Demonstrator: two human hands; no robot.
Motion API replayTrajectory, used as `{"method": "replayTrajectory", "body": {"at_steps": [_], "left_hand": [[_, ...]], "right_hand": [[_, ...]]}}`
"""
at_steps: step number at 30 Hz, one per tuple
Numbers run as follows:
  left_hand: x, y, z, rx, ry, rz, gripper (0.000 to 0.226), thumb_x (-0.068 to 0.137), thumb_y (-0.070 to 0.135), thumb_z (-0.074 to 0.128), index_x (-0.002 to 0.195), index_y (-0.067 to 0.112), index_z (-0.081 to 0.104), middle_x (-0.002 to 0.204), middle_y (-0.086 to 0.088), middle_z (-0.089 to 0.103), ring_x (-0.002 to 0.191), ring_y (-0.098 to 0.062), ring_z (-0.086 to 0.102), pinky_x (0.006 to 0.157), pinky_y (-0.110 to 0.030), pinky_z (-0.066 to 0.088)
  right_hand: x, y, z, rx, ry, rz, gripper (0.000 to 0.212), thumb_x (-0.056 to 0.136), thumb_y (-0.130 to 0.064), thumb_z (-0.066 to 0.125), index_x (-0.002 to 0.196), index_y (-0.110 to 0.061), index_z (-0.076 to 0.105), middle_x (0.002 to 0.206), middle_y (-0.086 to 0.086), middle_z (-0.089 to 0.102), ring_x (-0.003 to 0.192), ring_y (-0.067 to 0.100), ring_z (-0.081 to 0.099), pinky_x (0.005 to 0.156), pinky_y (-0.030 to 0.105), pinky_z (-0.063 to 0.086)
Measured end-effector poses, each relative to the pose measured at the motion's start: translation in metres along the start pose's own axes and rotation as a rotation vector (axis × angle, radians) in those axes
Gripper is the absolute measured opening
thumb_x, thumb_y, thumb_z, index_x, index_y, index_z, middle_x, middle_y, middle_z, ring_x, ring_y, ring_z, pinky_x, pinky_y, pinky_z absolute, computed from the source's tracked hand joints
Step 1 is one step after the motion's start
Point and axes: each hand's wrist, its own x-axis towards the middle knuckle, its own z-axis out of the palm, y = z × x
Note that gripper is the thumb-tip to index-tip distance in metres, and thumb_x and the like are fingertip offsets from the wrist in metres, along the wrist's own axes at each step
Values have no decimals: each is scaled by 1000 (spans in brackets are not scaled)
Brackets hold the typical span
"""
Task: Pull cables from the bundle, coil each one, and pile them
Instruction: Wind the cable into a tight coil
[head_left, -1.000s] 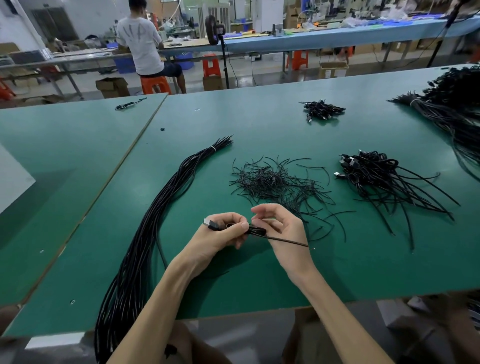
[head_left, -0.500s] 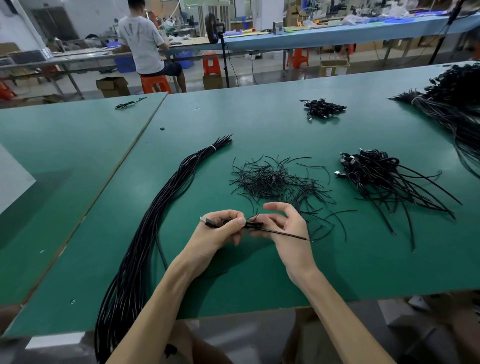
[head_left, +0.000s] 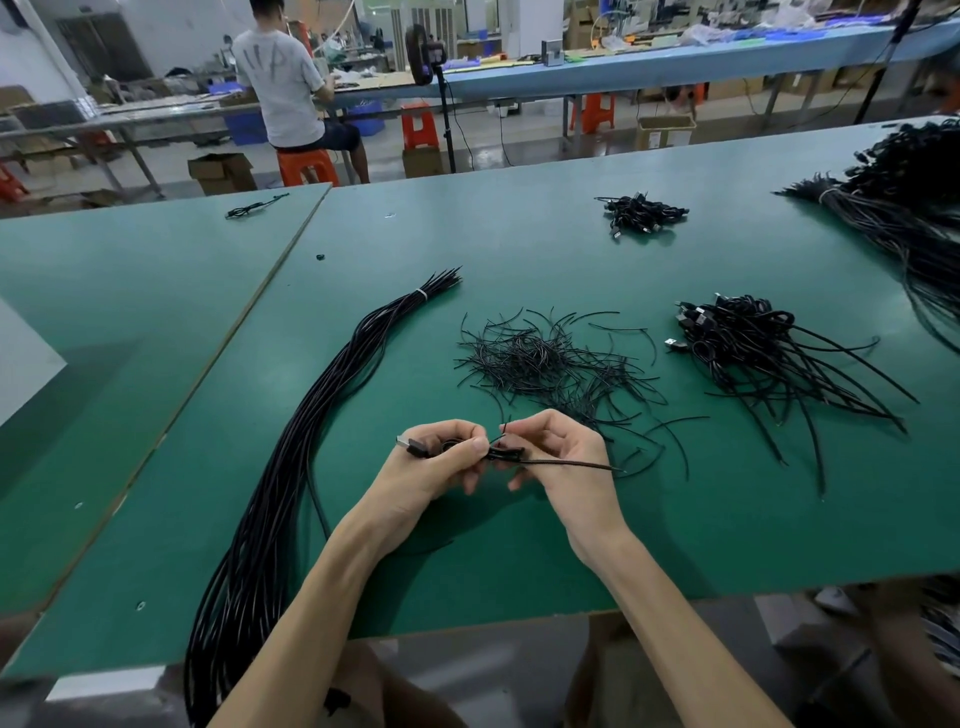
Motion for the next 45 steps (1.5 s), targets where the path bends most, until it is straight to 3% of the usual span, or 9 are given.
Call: {"method": "replayTrajectory", "body": {"at_steps": [4, 11, 17, 24, 28, 37, 40, 42, 45], "left_hand": [[0, 2, 1, 11, -8, -10, 19, 93, 32, 72, 88, 13, 69, 74, -4, 58, 62, -17, 50, 64, -20, 46], [-1, 0, 4, 4, 44, 8, 13, 96, 21, 68, 93, 9, 71, 75, -7, 59, 63, -21, 50, 66, -23, 47], [1, -4, 5, 28, 79, 43, 9, 100, 13, 66, 105, 10, 73, 80, -7, 64, 67, -20, 56, 70, -25, 50], [0, -3, 6, 111, 78, 92, 13, 101, 13, 64, 104, 8, 76, 79, -7, 67, 67, -19, 59, 71, -23, 50], [0, -3, 6, 78, 96, 102, 12, 101, 13, 64, 101, 8, 75, 80, -8, 67, 69, -20, 60, 72, -25, 51], [1, -3, 2, 32, 160, 99, 19, 102, 24, 64, 107, 9, 74, 81, -6, 64, 73, -19, 57, 78, -24, 49], [0, -2, 3, 39, 156, 103, 17, 103, 22, 63, 108, 10, 74, 81, -6, 64, 75, -19, 58, 81, -25, 50], [-1, -2, 4, 73, 156, 126, 15, 103, 19, 63, 105, 12, 75, 82, -7, 66, 74, -19, 59, 82, -26, 51], [-1, -1, 6, 186, 170, 177, 11, 102, 17, 65, 102, 13, 75, 79, -9, 67, 71, -17, 61, 75, -24, 50]], "right_hand": [[0, 0, 0, -56, -30, -33, 20, 93, 5, 67, 91, -11, 78, 94, 13, 77, 84, 28, 72, 60, 27, 55], [-1, 1, -3, -177, -114, -106, 50, 93, 20, 49, 99, -19, 80, 112, 12, 73, 107, 24, 69, 83, 27, 53], [1, 2, -2, -279, -73, -133, 64, 92, 22, 48, 94, -33, 82, 115, 2, 63, 107, 16, 64, 81, 27, 55], [-3, -5, -1, -306, -56, -141, 54, 95, 19, 46, 100, -22, 81, 114, 4, 59, 95, 9, 61, 79, 24, 53], [-3, -4, -1, -295, -29, -136, 57, 95, 18, 49, 112, -28, 77, 114, 7, 59, 96, 9, 61, 78, 24, 55], [2, -8, -19, 126, 183, -27, 19, 97, -10, 66, 113, -14, 76, 96, 4, 69, 92, 17, 67, 81, 26, 58], [4, -25, -37, 293, 158, 96, 23, 93, -16, 65, 111, -6, 75, 95, 6, 72, 88, 17, 66, 75, 24, 58], [5, -42, -48, 124, 106, 70, 25, 94, -21, 64, 112, -8, 75, 96, 4, 73, 90, 18, 65, 80, 27, 55], [9, -74, -46, -405, 3, -141, 24, 93, -37, 67, 109, -22, 77, 99, -7, 77, 93, 10, 70, 84, 22, 54]]}}
